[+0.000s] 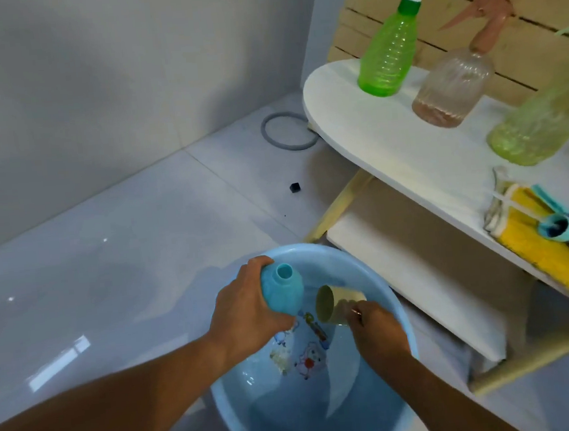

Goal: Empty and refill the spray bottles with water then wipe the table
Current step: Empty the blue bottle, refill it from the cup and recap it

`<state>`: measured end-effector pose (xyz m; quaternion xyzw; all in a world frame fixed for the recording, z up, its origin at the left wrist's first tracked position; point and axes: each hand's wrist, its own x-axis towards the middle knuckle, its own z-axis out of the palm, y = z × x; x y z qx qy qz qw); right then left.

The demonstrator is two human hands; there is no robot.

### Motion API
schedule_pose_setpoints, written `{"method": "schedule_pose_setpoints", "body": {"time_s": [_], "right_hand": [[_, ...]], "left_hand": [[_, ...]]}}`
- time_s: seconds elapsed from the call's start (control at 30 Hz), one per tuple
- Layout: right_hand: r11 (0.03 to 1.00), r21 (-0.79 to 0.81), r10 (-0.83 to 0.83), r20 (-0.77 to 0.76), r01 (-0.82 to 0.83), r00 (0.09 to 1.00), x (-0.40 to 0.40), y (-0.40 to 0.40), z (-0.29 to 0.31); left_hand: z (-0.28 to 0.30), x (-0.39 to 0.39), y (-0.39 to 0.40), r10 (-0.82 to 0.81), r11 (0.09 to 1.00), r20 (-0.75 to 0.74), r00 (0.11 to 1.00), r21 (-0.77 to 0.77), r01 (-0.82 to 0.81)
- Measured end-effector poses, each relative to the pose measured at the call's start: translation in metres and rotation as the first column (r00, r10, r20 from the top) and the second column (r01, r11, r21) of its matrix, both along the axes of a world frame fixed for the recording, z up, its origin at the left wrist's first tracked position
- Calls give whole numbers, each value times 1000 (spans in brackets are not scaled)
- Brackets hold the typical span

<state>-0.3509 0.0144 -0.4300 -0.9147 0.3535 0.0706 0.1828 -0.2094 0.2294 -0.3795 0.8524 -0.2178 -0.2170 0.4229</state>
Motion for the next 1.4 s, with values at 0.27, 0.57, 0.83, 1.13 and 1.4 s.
{"method": "schedule_pose_setpoints", "body": {"time_s": [0.27, 0.57, 0.83, 1.13, 1.4], "right_hand": [[962, -98, 221, -264, -254, 939, 33, 32, -31], [896, 39, 435, -276, -442, 857, 62, 89, -40], [845, 525, 44, 129, -106, 991, 41, 97, -20], [682, 713, -400, 178, 162, 899, -2, 53, 38], [820, 569, -342, 395, 65, 853, -27, 21, 129]], "left_hand": [[-3, 13, -6, -30, 998, -48, 998, -65, 26], [-1, 21, 1, -32, 997, -7, 999, -72, 31], [5, 22, 25, 9, 998, 50, 999, -69, -6], [13, 4, 37, 24, 996, 99, 995, -84, -16], [17, -29, 28, 76, 997, 80, 994, -36, -73]]}}
